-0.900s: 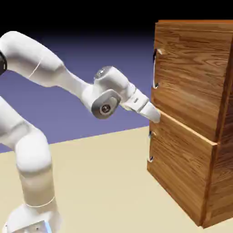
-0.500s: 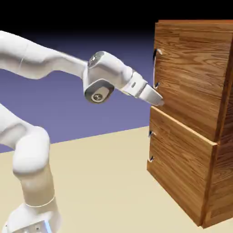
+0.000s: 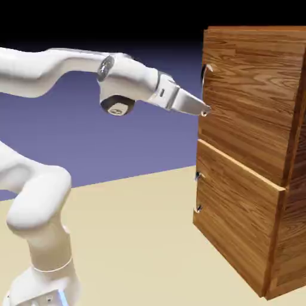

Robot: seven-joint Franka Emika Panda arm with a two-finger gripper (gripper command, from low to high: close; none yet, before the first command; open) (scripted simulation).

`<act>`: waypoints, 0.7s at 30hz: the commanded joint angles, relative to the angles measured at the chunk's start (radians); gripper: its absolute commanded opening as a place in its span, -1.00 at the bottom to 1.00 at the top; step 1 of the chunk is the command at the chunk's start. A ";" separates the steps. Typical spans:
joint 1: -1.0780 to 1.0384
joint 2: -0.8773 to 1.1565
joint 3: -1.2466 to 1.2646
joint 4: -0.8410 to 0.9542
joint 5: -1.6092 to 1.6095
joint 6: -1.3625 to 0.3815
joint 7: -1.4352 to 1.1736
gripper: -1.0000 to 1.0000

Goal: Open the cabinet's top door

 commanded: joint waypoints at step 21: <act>-0.338 -0.218 0.373 0.136 0.914 -0.063 -0.570 0.00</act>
